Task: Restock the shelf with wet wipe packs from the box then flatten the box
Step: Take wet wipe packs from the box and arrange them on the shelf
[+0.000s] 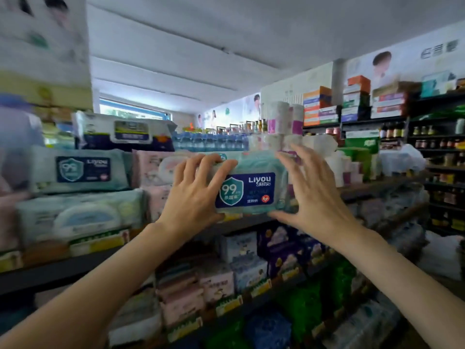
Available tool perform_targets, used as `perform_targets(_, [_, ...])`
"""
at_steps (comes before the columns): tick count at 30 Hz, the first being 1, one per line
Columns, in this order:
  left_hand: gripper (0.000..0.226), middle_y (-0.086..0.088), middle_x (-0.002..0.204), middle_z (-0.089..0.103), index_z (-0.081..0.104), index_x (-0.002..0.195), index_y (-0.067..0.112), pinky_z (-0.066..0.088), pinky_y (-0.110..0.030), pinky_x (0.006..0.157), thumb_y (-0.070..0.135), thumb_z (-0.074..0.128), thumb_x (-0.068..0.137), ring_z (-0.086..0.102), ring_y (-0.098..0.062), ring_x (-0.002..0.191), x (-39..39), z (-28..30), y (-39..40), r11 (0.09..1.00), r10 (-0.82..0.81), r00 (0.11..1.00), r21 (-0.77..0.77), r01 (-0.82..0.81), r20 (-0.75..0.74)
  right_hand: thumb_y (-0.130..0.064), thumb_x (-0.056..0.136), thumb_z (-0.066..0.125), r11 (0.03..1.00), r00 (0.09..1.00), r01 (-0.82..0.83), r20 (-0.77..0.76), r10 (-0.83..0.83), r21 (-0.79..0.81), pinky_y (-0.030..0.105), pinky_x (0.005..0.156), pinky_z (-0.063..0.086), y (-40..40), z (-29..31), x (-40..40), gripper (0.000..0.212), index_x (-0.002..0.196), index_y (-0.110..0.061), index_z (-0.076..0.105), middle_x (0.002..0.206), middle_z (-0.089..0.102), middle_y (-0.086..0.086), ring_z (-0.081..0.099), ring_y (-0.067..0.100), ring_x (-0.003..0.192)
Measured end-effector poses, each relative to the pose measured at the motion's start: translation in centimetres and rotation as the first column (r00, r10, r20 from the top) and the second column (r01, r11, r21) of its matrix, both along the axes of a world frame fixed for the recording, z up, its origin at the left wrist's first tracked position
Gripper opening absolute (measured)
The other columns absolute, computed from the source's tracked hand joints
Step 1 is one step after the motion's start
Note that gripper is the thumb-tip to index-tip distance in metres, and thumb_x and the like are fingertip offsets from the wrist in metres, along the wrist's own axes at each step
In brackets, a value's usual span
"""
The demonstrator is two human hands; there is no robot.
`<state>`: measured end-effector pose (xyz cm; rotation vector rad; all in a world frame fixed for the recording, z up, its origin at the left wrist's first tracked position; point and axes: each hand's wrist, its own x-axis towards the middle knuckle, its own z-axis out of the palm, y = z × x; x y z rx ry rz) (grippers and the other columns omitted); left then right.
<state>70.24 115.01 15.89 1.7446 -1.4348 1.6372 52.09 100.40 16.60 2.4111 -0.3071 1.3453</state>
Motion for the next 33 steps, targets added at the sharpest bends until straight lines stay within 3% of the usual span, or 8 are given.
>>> perform_targets(2, [0.089, -0.007, 0.121, 0.037, 0.039, 0.128, 0.020, 0.036, -0.043, 0.090, 0.057, 0.072, 0.054, 0.037, -0.029, 0.110, 1.5, 0.8, 2.0, 0.996, 0.088, 0.994, 0.019, -0.090, 0.058, -0.054, 0.057, 0.077, 0.997, 0.999, 0.007, -0.054, -0.011, -0.075, 0.055, 0.106, 0.027, 0.2, 0.1, 3.1, 0.113, 0.143, -0.026, 0.009, 0.146, 0.010, 0.004, 0.015, 0.031, 0.135])
perform_targets(5, [0.090, -0.008, 0.121, 0.038, 0.040, 0.127, 0.022, 0.038, -0.044, 0.090, 0.043, 0.077, 0.048, 0.037, -0.029, 0.110, 3.5, 1.9, 5.1, 0.978, 0.207, 0.972, 0.008, -0.209, 0.115, -0.050, 0.055, 0.081, 0.994, 0.991, -0.110, -0.070, 0.110, 0.011, 0.057, 0.103, 0.033, 1.1, 0.5, 8.2, 0.126, 0.140, -0.035, -0.010, 0.147, 0.004, 0.001, 0.015, 0.034, 0.133])
perform_targets(8, [0.088, -0.010, 0.120, 0.039, 0.040, 0.126, 0.020, 0.036, -0.043, 0.089, 0.048, 0.078, 0.052, 0.038, -0.030, 0.109, 5.7, 3.0, 8.2, 0.949, 0.315, 0.945, -0.026, -0.314, 0.087, -0.055, 0.054, 0.078, 0.970, 0.970, -0.243, -0.028, 0.242, -0.025, 0.050, 0.083, 0.052, 3.1, 1.8, 12.7, 0.119, 0.141, -0.035, 0.000, 0.141, 0.014, 0.001, 0.020, 0.031, 0.121])
perform_targets(11, [0.093, -0.014, 0.122, 0.046, 0.039, 0.129, 0.018, 0.038, -0.045, 0.088, 0.053, 0.078, 0.052, 0.038, -0.031, 0.109, 7.7, 4.6, 11.3, 0.899, 0.438, 0.899, -0.012, -0.438, 0.015, -0.050, 0.060, 0.076, 0.921, 0.919, -0.390, -0.067, 0.389, 0.004, 0.043, 0.074, 0.056, 5.2, 4.3, 16.5, 0.109, 0.138, -0.038, 0.001, 0.140, 0.011, -0.006, 0.016, 0.027, 0.122])
perform_targets(18, [0.104, -0.017, 0.117, 0.056, 0.040, 0.129, 0.013, 0.044, -0.050, 0.090, 0.061, 0.079, 0.046, 0.048, -0.031, 0.105, 11.2, 5.6, 15.2, 0.750, 0.659, 0.747, 0.153, -0.644, -0.088, -0.057, 0.062, 0.072, 0.848, 0.825, -0.530, -0.223, 0.520, 0.016, 0.042, 0.101, 0.037, 7.6, 6.1, 24.5, 0.107, 0.145, -0.020, 0.015, 0.140, 0.027, 0.004, 0.031, 0.030, 0.120])
perform_targets(23, [0.096, -0.012, 0.118, 0.053, 0.038, 0.129, 0.015, 0.045, -0.050, 0.089, 0.072, 0.056, 0.054, 0.049, -0.028, 0.104, 13.6, 5.3, 15.5, 0.718, 0.696, 0.710, 0.124, -0.685, -0.108, -0.059, 0.061, 0.069, 0.801, 0.777, -0.596, -0.218, 0.591, 0.048, 0.044, 0.104, 0.034, 7.4, 6.8, 27.6, 0.102, 0.143, -0.023, 0.019, 0.139, 0.026, 0.001, 0.031, 0.028, 0.120])
perform_targets(31, [0.116, -0.014, 0.107, 0.063, 0.044, 0.123, 0.012, 0.052, -0.047, 0.081, 0.059, 0.085, 0.026, 0.064, -0.032, 0.088, 16.3, 4.6, 16.5, 0.553, 0.828, 0.556, 0.269, -0.789, -0.072, -0.055, 0.069, 0.068, 0.855, 0.822, -0.517, -0.309, 0.479, -0.050, 0.043, 0.102, 0.031, 8.8, 4.2, 31.0, 0.099, 0.144, -0.021, 0.012, 0.145, 0.023, 0.005, 0.034, 0.032, 0.120])
perform_targets(33, [0.121, -0.013, 0.117, 0.059, 0.034, 0.132, 0.015, 0.049, -0.047, 0.089, 0.053, 0.087, 0.030, 0.062, -0.032, 0.099, 16.3, 3.9, 16.3, 0.542, 0.838, 0.529, 0.327, -0.774, -0.137, -0.056, 0.070, 0.066, 0.860, 0.820, -0.506, -0.348, 0.455, -0.067, 0.044, 0.101, 0.030, 8.7, 3.7, 31.5, 0.099, 0.145, -0.021, 0.010, 0.146, 0.021, 0.005, 0.035, 0.031, 0.121])
